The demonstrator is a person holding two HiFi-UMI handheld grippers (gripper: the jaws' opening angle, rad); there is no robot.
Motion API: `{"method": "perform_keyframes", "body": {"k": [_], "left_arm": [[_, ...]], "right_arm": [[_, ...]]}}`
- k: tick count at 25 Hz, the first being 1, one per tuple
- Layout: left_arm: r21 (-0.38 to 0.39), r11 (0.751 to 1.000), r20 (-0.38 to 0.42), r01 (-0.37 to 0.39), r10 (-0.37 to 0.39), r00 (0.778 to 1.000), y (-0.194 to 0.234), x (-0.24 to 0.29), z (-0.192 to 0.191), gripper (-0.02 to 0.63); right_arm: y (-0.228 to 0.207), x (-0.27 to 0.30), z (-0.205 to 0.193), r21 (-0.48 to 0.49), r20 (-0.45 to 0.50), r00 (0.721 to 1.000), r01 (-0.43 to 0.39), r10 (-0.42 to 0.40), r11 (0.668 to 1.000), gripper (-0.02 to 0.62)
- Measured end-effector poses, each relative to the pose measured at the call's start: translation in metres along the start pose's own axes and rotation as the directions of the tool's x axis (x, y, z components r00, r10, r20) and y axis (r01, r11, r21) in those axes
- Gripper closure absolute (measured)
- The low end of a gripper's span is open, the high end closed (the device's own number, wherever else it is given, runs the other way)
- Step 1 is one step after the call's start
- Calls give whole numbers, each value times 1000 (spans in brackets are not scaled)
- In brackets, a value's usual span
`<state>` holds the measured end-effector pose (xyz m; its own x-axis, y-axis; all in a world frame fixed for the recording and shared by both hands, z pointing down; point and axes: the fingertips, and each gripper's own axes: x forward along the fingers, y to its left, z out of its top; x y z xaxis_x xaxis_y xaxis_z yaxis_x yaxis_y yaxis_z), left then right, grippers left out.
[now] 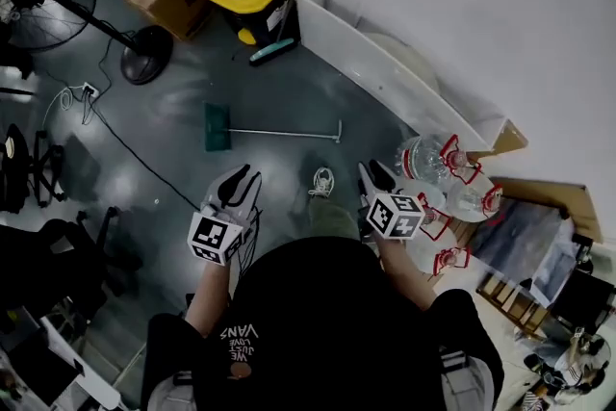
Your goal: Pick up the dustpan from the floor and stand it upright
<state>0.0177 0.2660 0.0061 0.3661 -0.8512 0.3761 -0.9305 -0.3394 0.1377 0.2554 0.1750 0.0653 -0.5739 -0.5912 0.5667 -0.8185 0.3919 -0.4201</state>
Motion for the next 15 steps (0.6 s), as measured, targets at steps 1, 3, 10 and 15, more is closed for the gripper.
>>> {"method": "perform_keyframes", "body": {"k": [1,3,10,15], "left_arm": [[9,1000,-27,11,-11,1000,-1,10,-2,499],[17,999,-75,35,-34,997,2,37,-8,496],[50,979,-216,197,-182,959,38,133,-26,454],[70,936,-293,344,-311,904,57,189,-59,454]], "right_arm": [[-7,4,-2,14,-20,1000,4,-4,1000,480],[-26,17,-4,30,-57,998,17,-15,999,480],[-76,79,-8,73,-131,985,125,-114,990,475],[-93,131,-21,118,-134,974,199,-183,973,457]]}}
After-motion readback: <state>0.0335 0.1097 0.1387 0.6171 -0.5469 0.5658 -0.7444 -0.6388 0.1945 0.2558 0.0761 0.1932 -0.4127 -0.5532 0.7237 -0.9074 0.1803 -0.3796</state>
